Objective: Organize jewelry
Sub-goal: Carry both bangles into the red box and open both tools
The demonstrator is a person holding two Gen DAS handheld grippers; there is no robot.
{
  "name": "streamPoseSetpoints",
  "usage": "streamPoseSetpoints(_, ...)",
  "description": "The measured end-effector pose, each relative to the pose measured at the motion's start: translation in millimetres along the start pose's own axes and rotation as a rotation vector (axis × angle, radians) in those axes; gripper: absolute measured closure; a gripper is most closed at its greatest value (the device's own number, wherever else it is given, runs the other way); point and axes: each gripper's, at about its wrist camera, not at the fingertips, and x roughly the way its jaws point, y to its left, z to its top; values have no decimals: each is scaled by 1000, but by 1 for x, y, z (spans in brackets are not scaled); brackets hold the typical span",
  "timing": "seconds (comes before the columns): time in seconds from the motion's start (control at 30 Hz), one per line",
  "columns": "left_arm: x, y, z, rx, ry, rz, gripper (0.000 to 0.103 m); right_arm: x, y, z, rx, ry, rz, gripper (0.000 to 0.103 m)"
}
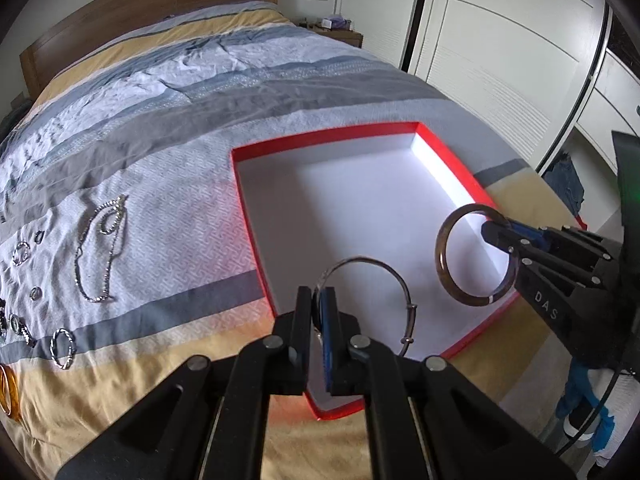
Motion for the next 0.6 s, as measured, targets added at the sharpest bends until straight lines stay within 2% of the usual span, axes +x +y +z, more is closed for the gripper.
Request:
streamPoseSetpoints(0.17,21,0,-11,1,59,-1,99,20,7,-12,-76,53,-2,94)
streamPoseSetpoints(0.4,21,1,-12,2,55,-15,97,31,13,-18,-133,86,-16,94)
streamPoseSetpoints(0.5,16,4,-10,-18,49,-50,90,28,14,-18,-142,92,-22,88)
streamPoseSetpoints(0.6,-3,4,-6,-22,0,-50,82,14,10,-17,-120,73,-18,83)
